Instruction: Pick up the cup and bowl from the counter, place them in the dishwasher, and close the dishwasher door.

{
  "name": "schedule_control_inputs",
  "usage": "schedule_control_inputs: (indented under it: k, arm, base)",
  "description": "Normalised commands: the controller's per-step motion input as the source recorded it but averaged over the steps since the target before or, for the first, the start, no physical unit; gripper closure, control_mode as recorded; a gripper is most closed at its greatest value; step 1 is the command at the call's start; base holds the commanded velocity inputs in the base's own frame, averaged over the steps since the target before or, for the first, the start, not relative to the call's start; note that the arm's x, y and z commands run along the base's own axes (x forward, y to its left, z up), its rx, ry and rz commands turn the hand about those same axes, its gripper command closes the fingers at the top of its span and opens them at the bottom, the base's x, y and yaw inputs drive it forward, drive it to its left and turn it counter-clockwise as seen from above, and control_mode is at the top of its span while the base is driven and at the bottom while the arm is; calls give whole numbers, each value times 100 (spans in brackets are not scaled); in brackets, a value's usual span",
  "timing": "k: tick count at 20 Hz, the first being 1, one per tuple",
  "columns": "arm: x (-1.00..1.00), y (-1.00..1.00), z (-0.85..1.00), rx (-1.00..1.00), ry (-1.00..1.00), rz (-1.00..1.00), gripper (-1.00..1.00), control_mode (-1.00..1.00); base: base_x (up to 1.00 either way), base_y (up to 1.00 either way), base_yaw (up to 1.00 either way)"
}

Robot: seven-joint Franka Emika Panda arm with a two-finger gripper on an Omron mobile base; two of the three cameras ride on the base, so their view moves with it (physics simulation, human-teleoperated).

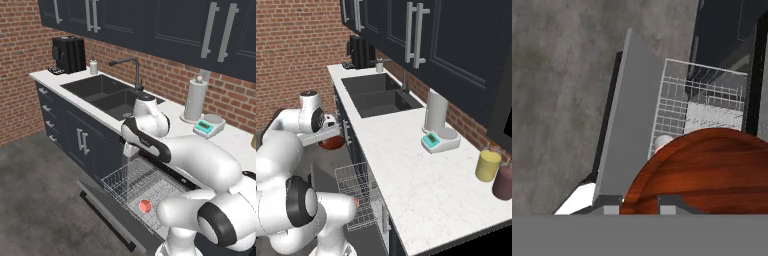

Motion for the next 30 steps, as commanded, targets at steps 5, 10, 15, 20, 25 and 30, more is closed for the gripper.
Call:
schedule_control_inputs:
  k: [5,10,15,20,25,30]
  arm:
    - [-8,43,-73,26,11,3,100,-100]
    - [8,52,-60,0,4,0,100,-100]
    - [23,67,-58,-20,3,-4,100,-100]
    - [41,5,-58,-12,5,0,100,-100]
    - [41,0,-54,-10,2,0,100,-100]
    - [25,0,-44,-3,-1,0,100,-100]
  base:
    - [0,0,0]
    - [0,0,0]
    - [0,0,0]
    - [0,0,0]
    - [0,0,0]
    - [0,0,0]
